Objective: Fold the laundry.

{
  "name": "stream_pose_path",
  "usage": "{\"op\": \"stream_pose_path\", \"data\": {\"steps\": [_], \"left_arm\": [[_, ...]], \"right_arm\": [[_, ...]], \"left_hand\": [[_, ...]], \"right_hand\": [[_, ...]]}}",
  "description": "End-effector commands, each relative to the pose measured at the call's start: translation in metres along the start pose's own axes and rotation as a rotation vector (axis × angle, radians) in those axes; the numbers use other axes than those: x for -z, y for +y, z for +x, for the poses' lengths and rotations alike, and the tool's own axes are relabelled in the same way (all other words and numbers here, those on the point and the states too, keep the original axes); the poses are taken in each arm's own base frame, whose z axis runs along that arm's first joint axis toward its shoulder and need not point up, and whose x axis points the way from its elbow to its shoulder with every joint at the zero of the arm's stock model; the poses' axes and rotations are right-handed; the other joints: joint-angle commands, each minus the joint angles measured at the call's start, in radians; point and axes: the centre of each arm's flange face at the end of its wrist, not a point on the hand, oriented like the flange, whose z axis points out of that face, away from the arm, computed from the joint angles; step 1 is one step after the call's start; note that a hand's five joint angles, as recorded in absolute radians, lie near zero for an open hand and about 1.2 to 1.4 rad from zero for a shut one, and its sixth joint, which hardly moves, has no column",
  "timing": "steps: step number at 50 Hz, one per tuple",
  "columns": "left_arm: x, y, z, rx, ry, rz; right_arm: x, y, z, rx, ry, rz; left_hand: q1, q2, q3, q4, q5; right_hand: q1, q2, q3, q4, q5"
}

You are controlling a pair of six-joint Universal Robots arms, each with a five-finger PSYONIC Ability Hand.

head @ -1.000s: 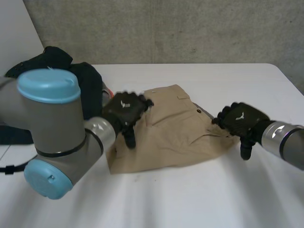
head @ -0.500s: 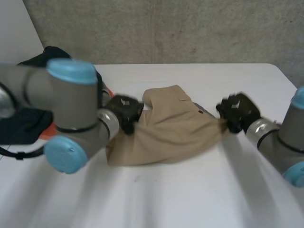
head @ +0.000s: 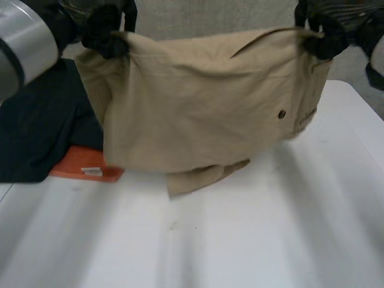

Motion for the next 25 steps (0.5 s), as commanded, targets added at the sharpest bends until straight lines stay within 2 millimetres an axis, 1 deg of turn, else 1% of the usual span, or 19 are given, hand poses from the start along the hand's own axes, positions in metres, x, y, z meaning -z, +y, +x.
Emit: {"op": "stream_pose_path", "data": {"steps": [1, 4, 5, 7, 8, 9, 10, 12, 13, 16, 17, 18, 20, 21, 24, 25], "left_arm": [[-0.056, 0.051, -0.002, 0.003, 0.001, -0.07], [-0.079, 0.06, -0.008, -0.009, -0.02, -0.035], [-0.093, 0.063, -0.014, -0.021, -0.035, 0.006], [-0.106, 0.059, -0.022, -0.03, -0.062, 0.066], [-0.112, 0.056, -0.026, -0.037, -0.076, 0.103], [-0.121, 0.042, -0.035, -0.055, -0.111, 0.201], [-0.123, 0.032, -0.039, -0.065, -0.128, 0.258], [-0.123, 0.008, -0.046, -0.078, -0.165, 0.374], [-0.121, -0.013, -0.052, -0.085, -0.195, 0.476], [-0.115, -0.04, -0.061, -0.083, -0.247, 0.606], [-0.109, -0.054, -0.063, -0.067, -0.272, 0.671], [-0.107, -0.059, -0.065, -0.06, -0.283, 0.695], [-0.104, -0.063, -0.066, -0.047, -0.299, 0.721], [-0.104, -0.06, -0.066, -0.038, -0.299, 0.709], [-0.106, -0.046, -0.061, -0.031, -0.272, 0.657], [-0.107, -0.034, -0.058, -0.026, -0.25, 0.614]], "right_arm": [[-0.033, 0.043, -0.028, -0.022, -0.036, -0.109], [-0.046, 0.056, -0.034, -0.019, -0.013, -0.131], [-0.056, 0.061, -0.037, -0.014, 0.013, -0.118], [-0.069, 0.059, -0.038, -0.008, 0.05, -0.068], [-0.074, 0.054, -0.039, -0.006, 0.07, -0.029], [-0.087, 0.042, -0.035, -0.001, 0.131, 0.07], [-0.092, 0.034, -0.031, 0.0, 0.164, 0.124], [-0.1, 0.019, -0.022, -0.003, 0.234, 0.233], [-0.105, 0.004, -0.012, -0.011, 0.308, 0.334], [-0.106, -0.015, 0.001, -0.028, 0.4, 0.474], [-0.104, -0.028, 0.007, -0.036, 0.442, 0.551], [-0.102, -0.035, 0.009, -0.039, 0.457, 0.589], [-0.097, -0.043, 0.011, -0.036, 0.471, 0.632], [-0.094, -0.043, 0.009, -0.032, 0.461, 0.63], [-0.092, -0.039, 0.004, -0.022, 0.424, 0.613], [-0.091, -0.032, -0.001, -0.016, 0.388, 0.589]], "left_hand": [[0.246, 0.2, 0.215, 0.202, 0.218], [0.246, 0.2, 0.215, 0.202, 0.218], [0.246, 0.2, 0.215, 0.202, 0.218], [0.246, 0.2, 0.215, 0.202, 0.218], [0.246, 0.2, 0.215, 0.202, 0.218], [0.246, 0.2, 0.215, 0.202, 0.218], [0.246, 0.2, 0.215, 0.202, 0.218], [0.246, 0.2, 0.215, 0.202, 0.218], [0.246, 0.2, 0.215, 0.202, 0.218], [0.246, 0.2, 0.215, 0.202, 0.218], [0.246, 0.2, 0.215, 0.202, 0.218], [0.246, 0.2, 0.215, 0.202, 0.218], [0.246, 0.2, 0.215, 0.202, 0.218], [0.246, 0.2, 0.215, 0.202, 0.218], [0.246, 0.2, 0.215, 0.202, 0.218], [0.246, 0.2, 0.215, 0.202, 0.218]], "right_hand": [[0.284, 0.227, 0.204, 0.201, 0.206], [0.284, 0.227, 0.204, 0.201, 0.206], [0.284, 0.227, 0.204, 0.201, 0.206], [0.284, 0.227, 0.204, 0.201, 0.206], [0.284, 0.227, 0.204, 0.201, 0.206], [0.284, 0.227, 0.204, 0.201, 0.206], [0.284, 0.227, 0.204, 0.201, 0.206], [0.284, 0.227, 0.204, 0.201, 0.206], [0.284, 0.227, 0.204, 0.201, 0.206], [0.284, 0.227, 0.204, 0.201, 0.206], [0.284, 0.227, 0.204, 0.201, 0.206], [0.284, 0.227, 0.204, 0.201, 0.206], [0.284, 0.227, 0.204, 0.201, 0.206], [0.284, 0.227, 0.204, 0.201, 0.206], [0.284, 0.227, 0.204, 0.201, 0.206], [0.284, 0.227, 0.204, 0.201, 0.206]]}}
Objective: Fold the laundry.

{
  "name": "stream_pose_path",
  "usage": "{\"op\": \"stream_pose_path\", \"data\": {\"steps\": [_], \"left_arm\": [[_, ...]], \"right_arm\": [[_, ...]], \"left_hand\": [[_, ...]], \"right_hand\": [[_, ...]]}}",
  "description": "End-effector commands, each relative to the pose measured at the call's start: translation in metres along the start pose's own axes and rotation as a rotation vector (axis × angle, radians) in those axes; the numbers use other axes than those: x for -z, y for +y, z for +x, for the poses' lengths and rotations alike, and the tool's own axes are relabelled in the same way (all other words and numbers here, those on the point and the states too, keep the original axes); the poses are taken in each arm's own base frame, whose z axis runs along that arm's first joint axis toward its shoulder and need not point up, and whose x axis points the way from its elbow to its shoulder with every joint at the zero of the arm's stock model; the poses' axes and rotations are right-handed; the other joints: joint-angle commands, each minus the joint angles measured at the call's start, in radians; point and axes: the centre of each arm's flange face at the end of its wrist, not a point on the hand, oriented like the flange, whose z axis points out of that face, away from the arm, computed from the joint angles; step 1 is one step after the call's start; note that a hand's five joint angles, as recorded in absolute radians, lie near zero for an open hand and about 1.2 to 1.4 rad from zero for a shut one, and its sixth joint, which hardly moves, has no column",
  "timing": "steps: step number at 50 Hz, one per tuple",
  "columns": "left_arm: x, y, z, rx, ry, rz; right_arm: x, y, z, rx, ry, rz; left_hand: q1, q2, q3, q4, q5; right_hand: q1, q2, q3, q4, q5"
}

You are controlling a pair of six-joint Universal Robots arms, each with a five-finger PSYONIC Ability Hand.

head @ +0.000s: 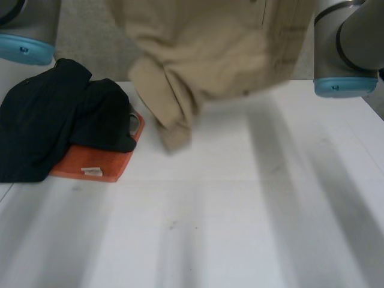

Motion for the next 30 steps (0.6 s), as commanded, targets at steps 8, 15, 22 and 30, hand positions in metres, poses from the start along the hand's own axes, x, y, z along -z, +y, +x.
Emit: {"op": "stream_pose_path", "data": {"steps": [8, 15, 22, 30], "left_arm": [[0.08, 0.074, 0.022, 0.057, 0.107, -0.379], [0.175, 0.13, 0.05, 0.096, 0.229, -0.711], [0.237, 0.145, 0.069, 0.039, 0.367, -0.91], [0.276, 0.108, 0.064, -0.03, 0.523, -1.144]], "right_arm": [[0.078, 0.046, -0.014, -0.048, -0.219, -0.241], [0.17, 0.115, -0.022, 0.009, -0.344, -0.595], [0.241, 0.142, -0.023, 0.146, -0.5, -0.858], [0.271, 0.11, -0.003, 0.313, -0.68, -1.077]], "left_hand": [[0.246, 0.197, 0.21, 0.199, 0.218], [0.246, 0.197, 0.21, 0.199, 0.218], [0.246, 0.197, 0.21, 0.199, 0.218], [0.246, 0.197, 0.21, 0.199, 0.218]], "right_hand": [[0.284, 0.215, 0.204, 0.198, 0.206], [0.284, 0.215, 0.204, 0.198, 0.206], [0.284, 0.215, 0.204, 0.198, 0.206], [0.284, 0.215, 0.204, 0.198, 0.206]]}}
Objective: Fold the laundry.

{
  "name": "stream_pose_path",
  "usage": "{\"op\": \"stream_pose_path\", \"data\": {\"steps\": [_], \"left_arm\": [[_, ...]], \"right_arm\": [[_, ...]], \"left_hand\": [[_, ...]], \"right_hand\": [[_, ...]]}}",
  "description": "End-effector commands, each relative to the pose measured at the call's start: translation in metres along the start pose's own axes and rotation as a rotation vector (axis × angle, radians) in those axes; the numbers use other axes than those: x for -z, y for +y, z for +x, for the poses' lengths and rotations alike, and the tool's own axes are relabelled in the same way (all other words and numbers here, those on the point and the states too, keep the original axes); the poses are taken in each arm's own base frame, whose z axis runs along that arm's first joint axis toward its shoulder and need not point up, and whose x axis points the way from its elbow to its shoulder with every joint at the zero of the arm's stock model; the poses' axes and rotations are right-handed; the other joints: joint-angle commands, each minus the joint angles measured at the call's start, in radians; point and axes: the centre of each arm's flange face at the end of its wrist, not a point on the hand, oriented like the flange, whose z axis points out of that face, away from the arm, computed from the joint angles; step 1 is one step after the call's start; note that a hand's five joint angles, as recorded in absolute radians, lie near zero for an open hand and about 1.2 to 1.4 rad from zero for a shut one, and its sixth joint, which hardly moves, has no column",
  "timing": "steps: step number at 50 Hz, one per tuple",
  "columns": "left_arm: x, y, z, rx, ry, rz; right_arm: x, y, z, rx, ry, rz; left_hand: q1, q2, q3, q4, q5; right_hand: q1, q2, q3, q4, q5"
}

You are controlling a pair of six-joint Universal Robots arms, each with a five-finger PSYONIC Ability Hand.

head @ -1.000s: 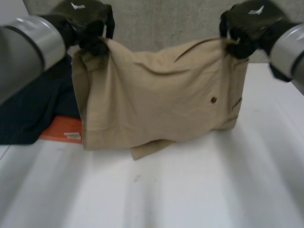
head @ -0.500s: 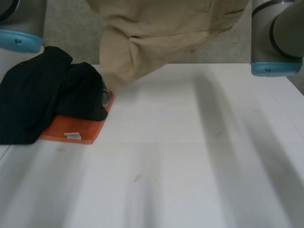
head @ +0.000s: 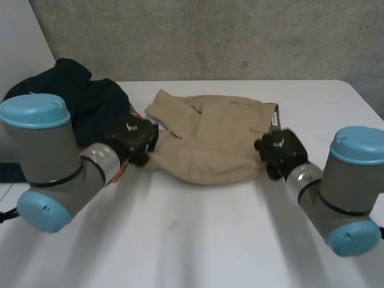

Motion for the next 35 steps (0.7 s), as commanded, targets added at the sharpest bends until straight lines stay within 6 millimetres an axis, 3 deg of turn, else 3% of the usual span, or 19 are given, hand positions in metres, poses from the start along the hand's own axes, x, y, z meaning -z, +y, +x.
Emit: {"op": "stream_pose_path", "data": {"steps": [1, 9, 13, 18, 23, 28, 35], "left_arm": [[0.047, 0.004, 0.013, -0.068, 0.115, -0.2], [0.116, 0.012, 0.047, -0.142, 0.365, -0.483], [0.13, 0.012, 0.061, -0.167, 0.453, -0.521], [0.127, 0.011, 0.064, -0.192, 0.45, -0.516], [0.097, -0.004, 0.051, -0.241, 0.35, -0.438], [0.033, -0.033, 0.02, -0.283, 0.124, -0.238], [-0.043, -0.065, -0.006, -0.32, -0.086, 0.026]], "right_arm": [[0.045, 0.0, 0.005, 0.139, -0.114, -0.223], [0.1, -0.003, 0.007, 0.235, -0.294, -0.417], [0.113, -0.002, 0.003, 0.286, -0.359, -0.446], [0.113, -0.002, 0.003, 0.32, -0.374, -0.439], [0.093, -0.006, 0.013, 0.308, -0.317, -0.397], [0.048, -0.021, 0.03, 0.222, -0.154, -0.254], [-0.01, -0.039, 0.049, 0.142, 0.075, -0.076]], "left_hand": [[0.246, 0.196, 0.21, 0.198, 0.218], [0.246, 0.196, 0.21, 0.198, 0.218], [0.246, 0.196, 0.21, 0.198, 0.218], [0.246, 0.196, 0.21, 0.198, 0.218], [0.246, 0.196, 0.21, 0.198, 0.218], [0.246, 0.196, 0.21, 0.198, 0.218], [0.246, 0.196, 0.21, 0.198, 0.218]], "right_hand": [[0.284, 0.215, 0.198, 0.198, 0.205], [0.284, 0.215, 0.198, 0.198, 0.205], [0.284, 0.215, 0.198, 0.198, 0.205], [0.284, 0.215, 0.198, 0.198, 0.205], [0.284, 0.215, 0.198, 0.198, 0.205], [0.284, 0.215, 0.198, 0.198, 0.205], [0.284, 0.215, 0.198, 0.198, 0.205]]}}
